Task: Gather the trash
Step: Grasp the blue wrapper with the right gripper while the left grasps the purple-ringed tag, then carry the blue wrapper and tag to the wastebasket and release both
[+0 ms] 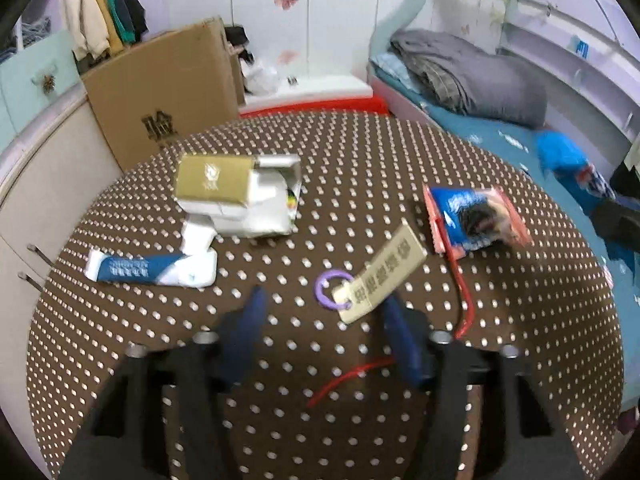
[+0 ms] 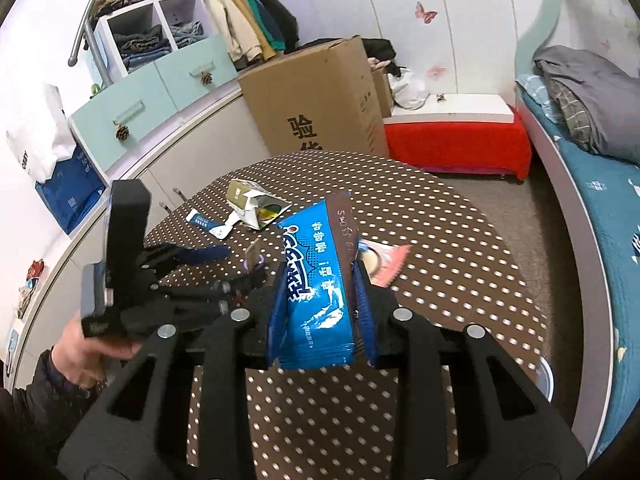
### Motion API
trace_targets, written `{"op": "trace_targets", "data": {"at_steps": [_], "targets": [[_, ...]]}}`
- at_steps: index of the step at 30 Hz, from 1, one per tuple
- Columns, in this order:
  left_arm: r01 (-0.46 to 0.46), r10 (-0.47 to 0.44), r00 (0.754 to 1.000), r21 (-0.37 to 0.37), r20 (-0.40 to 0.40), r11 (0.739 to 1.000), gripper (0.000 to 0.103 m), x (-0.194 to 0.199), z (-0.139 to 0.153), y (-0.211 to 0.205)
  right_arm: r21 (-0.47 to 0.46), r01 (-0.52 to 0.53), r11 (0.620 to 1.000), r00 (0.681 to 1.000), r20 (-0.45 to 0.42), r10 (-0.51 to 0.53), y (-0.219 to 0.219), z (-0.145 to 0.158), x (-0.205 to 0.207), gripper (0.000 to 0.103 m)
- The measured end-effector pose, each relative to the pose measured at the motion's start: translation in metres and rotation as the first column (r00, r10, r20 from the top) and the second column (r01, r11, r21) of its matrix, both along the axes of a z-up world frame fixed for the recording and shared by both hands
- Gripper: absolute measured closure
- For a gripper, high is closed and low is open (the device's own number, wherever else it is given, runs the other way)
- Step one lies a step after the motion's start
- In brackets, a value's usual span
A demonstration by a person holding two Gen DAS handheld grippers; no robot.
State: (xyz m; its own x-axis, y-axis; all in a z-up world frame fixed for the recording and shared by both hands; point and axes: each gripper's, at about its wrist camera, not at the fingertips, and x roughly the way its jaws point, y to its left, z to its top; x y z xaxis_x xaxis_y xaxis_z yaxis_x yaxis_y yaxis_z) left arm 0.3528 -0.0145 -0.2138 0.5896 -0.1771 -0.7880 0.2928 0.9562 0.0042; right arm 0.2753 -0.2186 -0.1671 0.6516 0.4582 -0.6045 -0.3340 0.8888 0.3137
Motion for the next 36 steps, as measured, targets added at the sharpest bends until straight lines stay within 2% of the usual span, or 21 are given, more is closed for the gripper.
{"op": "trace_targets", "data": {"at_steps": [1, 4, 7, 13, 19, 24, 29, 36], "targets": [[0.004, -0.004, 1.000, -0.020, -0.009, 1.000, 0.084, 0.000, 0.002, 0.002, 0.002, 0.007, 1.000, 1.000, 0.001, -0.007, -0.004, 0.000, -0.002, 0.072], [0.004, -0.006, 1.000, -0.087, -0.023, 0.996, 0.084, -0.001, 0.003, 0.008, 0.017, 0.033, 0.999, 0.999, 0.002, -0.033, -0.018, -0.001, -0.009, 0.072], [0.010, -0.011, 1.000, -0.109, -0.011, 0.994, 0.084, -0.007, 0.004, 0.008, 0.024, 0.055, 0.998, 0.998, 0.001, -0.055, -0.031, -0.001, -0.015, 0.072], [0.009, -0.006, 1.000, -0.129, 0.024, 0.992, 0.084, -0.028, 0.014, 0.005, 0.036, 0.094, 0.995, 0.995, 0.017, -0.095, -0.056, 0.003, -0.030, 0.072], [0.035, -0.023, 0.996, -0.140, 0.091, 0.989, 0.084, -0.053, 0.044, -0.008, 0.062, 0.153, 0.986, 0.986, 0.050, -0.157, -0.091, 0.015, -0.046, 0.072], [0.082, -0.058, 0.986, -0.150, 0.159, 0.985, 0.084, -0.068, 0.074, -0.037, 0.076, 0.211, 0.975, 0.973, 0.078, -0.217, -0.126, 0.026, -0.061, 0.072], [0.149, -0.113, 0.971, -0.169, 0.209, 0.974, 0.084, -0.083, 0.097, -0.077, 0.096, 0.293, 0.951, 0.951, 0.077, -0.301, -0.169, 0.023, -0.071, 0.072], [0.243, -0.202, 0.955, -0.180, 0.217, 0.953, 0.084, -0.090, 0.103, -0.143, 0.122, 0.416, 0.901, 0.909, -0.014, -0.417, -0.233, -0.016, -0.070, 0.072]]}}
